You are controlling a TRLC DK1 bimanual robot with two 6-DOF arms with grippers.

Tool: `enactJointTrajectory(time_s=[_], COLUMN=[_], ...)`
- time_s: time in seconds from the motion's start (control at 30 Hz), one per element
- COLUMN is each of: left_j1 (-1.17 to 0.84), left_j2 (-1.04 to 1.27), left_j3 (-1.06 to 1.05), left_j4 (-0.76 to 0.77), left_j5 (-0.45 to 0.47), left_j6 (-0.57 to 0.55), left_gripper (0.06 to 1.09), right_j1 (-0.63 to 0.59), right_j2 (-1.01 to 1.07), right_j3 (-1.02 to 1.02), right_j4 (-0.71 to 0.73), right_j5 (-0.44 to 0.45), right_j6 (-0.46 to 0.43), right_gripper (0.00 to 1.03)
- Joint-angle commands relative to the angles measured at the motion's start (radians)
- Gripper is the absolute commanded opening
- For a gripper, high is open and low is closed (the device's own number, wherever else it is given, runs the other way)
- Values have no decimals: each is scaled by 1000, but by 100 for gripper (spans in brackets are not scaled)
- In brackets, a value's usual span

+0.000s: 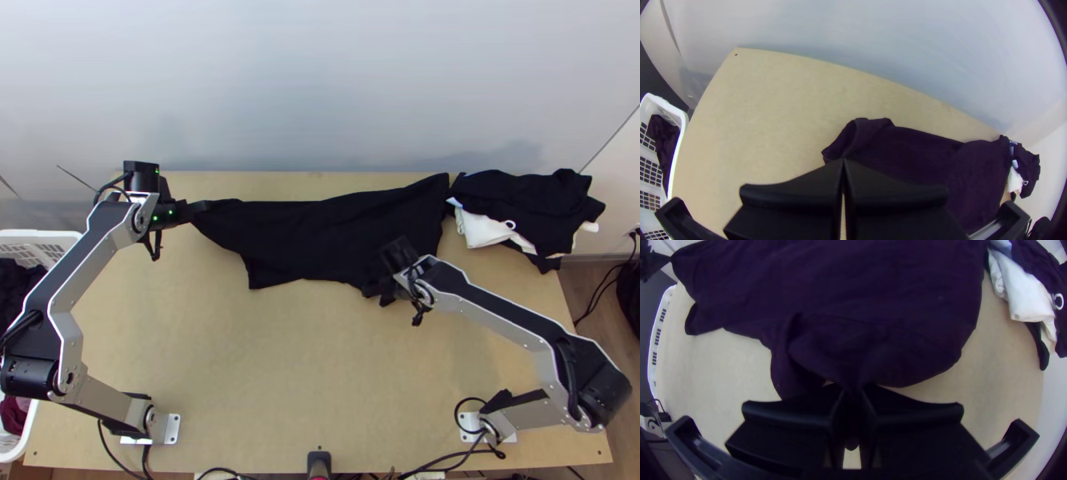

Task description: Fold the t-shirt

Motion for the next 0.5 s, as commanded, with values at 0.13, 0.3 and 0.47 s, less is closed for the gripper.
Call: enactJointTrajectory(time_s=[0.13, 0.3, 0.47], left_j1=[29, 26, 12], left_j2=[-23, -33, -39], left_j3=[113, 268, 469], left_j4=[-78, -161, -251], left_j5=[3, 6, 6], left_j6=[-33, -71, -108], left_gripper=[9, 9, 9], right_j1=[-148, -223, -271], right_j2=[-148, -185, -199], right_j3=[127, 320, 515], right_j4=[-74, -98, -108], right_j5=[88, 159, 159], right_j6=[-60, -152, -166], right_gripper=[3, 3, 3])
